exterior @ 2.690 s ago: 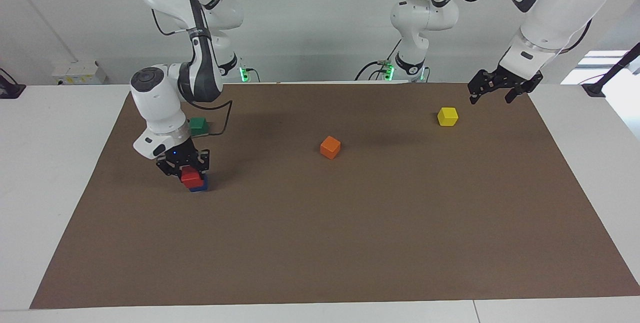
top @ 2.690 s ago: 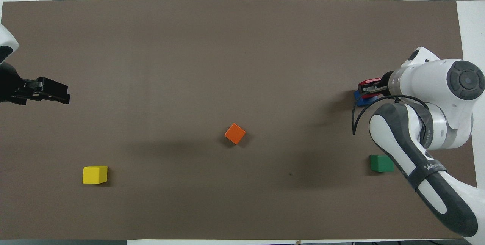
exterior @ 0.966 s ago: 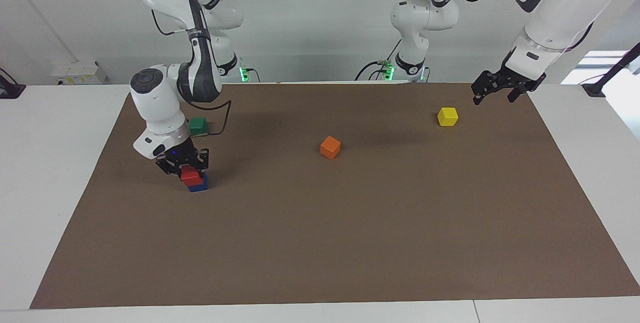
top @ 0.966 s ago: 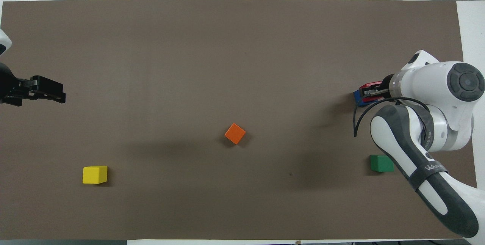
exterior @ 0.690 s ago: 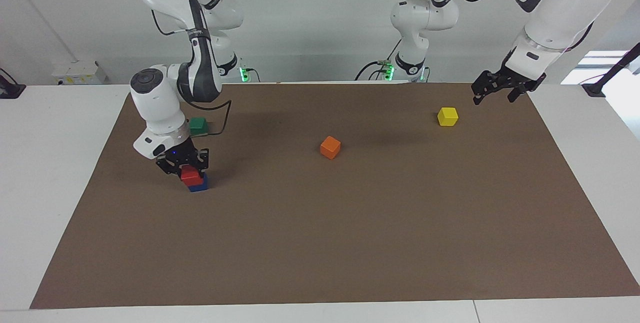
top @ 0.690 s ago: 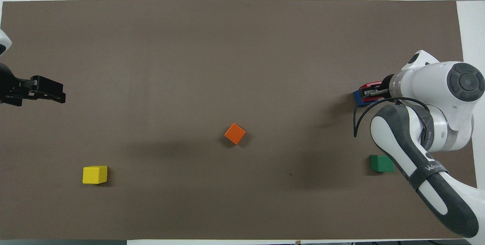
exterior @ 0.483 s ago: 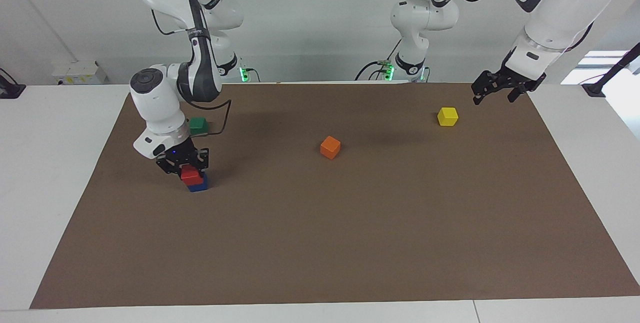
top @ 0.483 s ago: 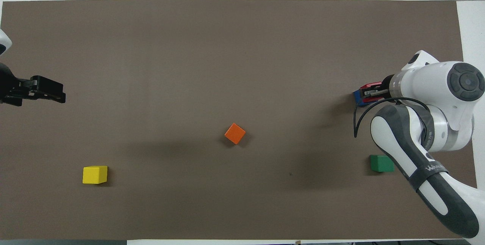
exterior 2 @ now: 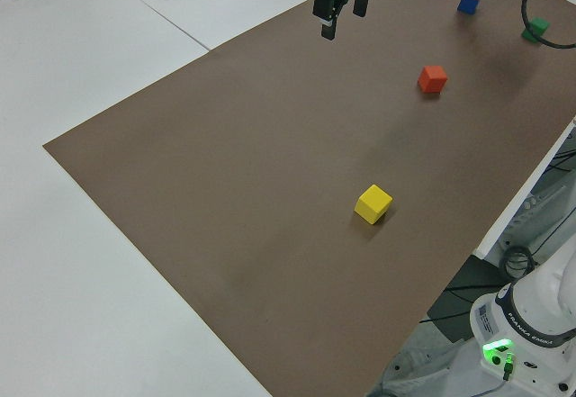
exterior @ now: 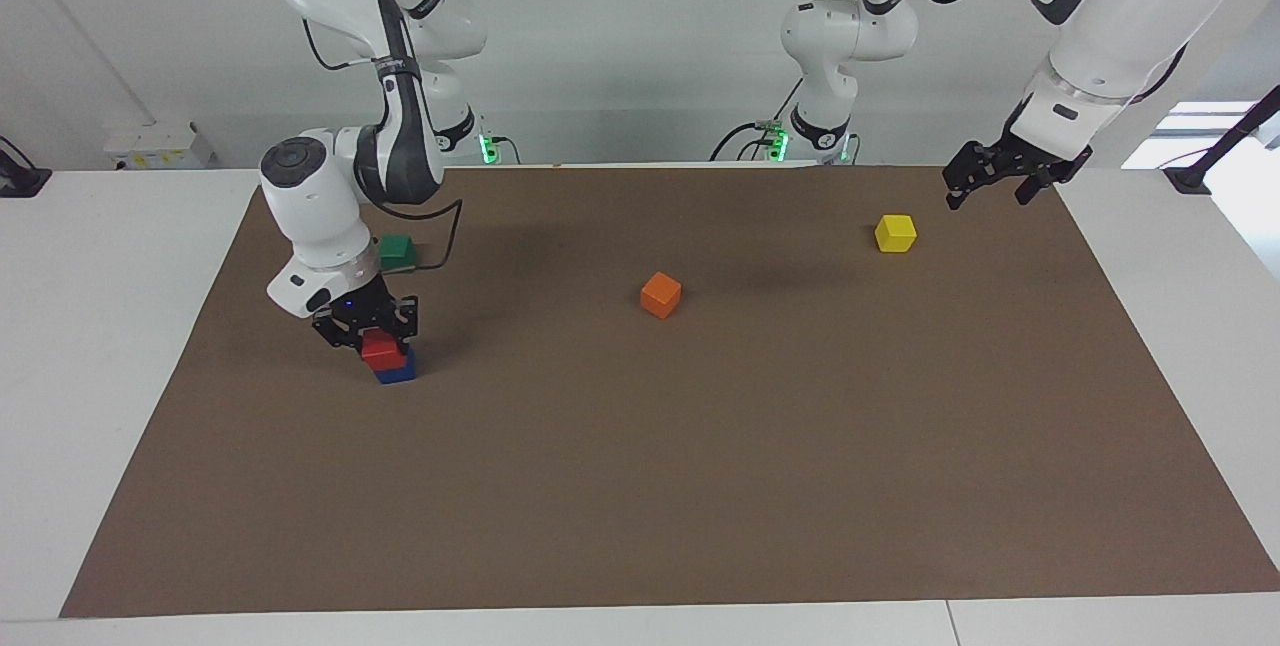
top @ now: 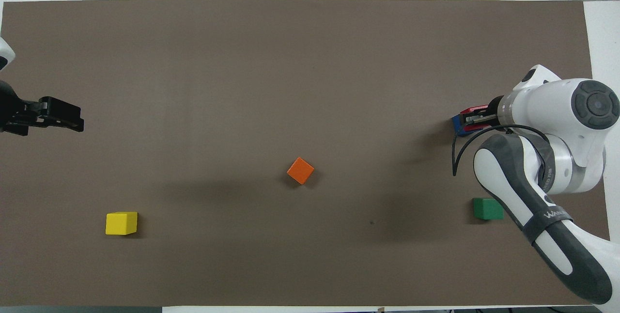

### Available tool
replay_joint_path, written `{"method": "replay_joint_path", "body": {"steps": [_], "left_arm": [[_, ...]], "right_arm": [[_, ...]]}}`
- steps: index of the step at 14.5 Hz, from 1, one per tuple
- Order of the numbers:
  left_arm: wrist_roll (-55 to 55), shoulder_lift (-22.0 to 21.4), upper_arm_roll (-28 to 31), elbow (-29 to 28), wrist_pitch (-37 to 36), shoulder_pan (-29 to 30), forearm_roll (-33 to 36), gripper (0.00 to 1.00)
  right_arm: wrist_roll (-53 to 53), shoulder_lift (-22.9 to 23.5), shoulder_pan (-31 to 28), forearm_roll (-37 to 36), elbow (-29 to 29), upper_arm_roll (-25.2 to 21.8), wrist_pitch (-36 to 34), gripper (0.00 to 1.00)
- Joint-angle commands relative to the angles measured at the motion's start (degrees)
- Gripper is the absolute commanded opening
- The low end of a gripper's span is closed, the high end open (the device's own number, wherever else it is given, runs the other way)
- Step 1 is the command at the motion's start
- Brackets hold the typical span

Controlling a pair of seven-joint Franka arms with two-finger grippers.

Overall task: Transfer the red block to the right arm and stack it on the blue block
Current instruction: 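Open the right gripper and withdraw it from the stack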

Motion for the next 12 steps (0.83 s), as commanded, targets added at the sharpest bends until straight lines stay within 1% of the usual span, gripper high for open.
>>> {"method": "replay_joint_path", "body": {"steps": [1, 3, 4, 9, 12], "left_arm": [[-0.6, -1.0, -0.1, -1.0, 0.2, 0.2, -0.1, 1.00], [-0.6, -1.0, -0.1, -1.0, 0.2, 0.2, -0.1, 1.00], [-0.6, -1.0, -0.1, -1.0, 0.2, 0.2, -0.1, 1.00], [-0.6, -1.0, -0.1, -1.0, 0.2, 0.2, -0.1, 1.00], [-0.7, -1.0, -0.1, -1.0, 0.2, 0.2, -0.1, 1.00]], "right_arm": [[-1.0, -0.8, -0.8, -0.3, -1.3, 0.4, -0.6, 0.85], [-1.0, -0.8, -0.8, -0.3, -1.3, 0.4, -0.6, 0.97], [-1.0, -0.8, -0.8, -0.3, -1.3, 0.4, -0.6, 0.99], [-1.1, -0.7, -1.0, -0.3, -0.4, 0.4, -1.1, 1.00], [-1.0, -0.4, -1.2, -0.1, 2.5, 0.4, -4.9, 1.00]]}}
